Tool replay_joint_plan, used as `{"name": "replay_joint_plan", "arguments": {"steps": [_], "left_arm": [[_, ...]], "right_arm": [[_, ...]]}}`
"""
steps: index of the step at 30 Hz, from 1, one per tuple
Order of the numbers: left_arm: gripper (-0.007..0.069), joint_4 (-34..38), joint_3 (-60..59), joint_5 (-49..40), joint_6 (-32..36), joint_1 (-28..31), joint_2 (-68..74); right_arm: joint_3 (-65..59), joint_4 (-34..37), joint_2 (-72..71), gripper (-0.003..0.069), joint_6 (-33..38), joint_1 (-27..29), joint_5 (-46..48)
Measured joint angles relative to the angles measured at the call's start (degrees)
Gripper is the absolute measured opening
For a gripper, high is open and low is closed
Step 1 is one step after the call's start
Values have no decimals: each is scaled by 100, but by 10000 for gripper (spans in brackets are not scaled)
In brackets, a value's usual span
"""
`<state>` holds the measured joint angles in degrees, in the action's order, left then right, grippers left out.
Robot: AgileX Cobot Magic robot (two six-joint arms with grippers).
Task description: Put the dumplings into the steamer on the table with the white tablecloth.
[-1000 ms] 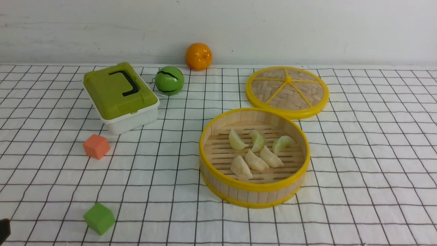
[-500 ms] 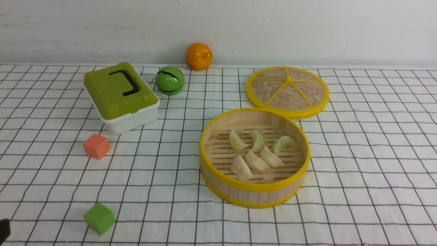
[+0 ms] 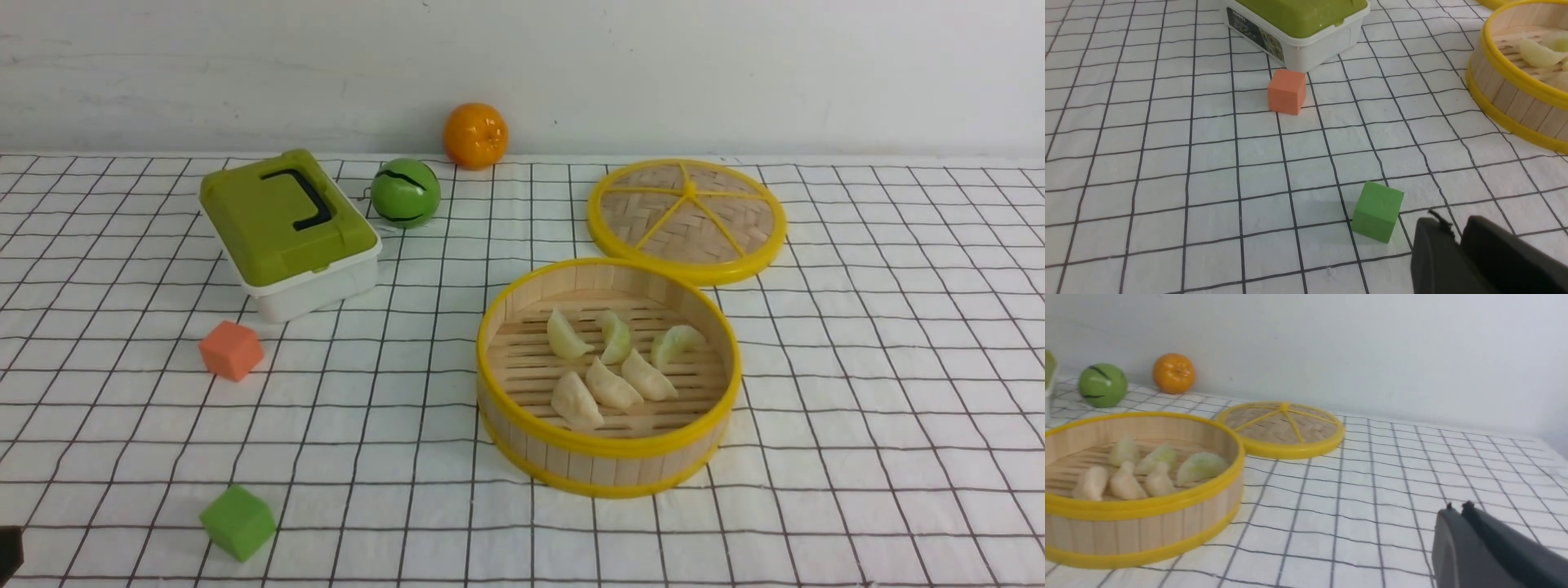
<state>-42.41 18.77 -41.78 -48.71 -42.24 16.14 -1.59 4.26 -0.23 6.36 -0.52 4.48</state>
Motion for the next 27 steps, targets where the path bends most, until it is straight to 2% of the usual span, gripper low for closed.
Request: {"name": "replay_joint_plan", "arguments": {"steps": [2, 6, 8, 27], "left_arm": [[92, 0, 0, 7, 0, 0, 0], [93, 0, 0, -1, 0, 0, 0], [94, 0, 0, -1, 0, 0, 0], [115, 0, 0, -6, 0, 0, 0]], "right_arm": [[0, -12, -40, 6, -100, 218, 419], [0, -44, -42, 8, -450, 311, 1101], [21, -63, -42, 13, -859, 317, 1641], [52, -120, -42, 37, -1025, 330, 1760]]}}
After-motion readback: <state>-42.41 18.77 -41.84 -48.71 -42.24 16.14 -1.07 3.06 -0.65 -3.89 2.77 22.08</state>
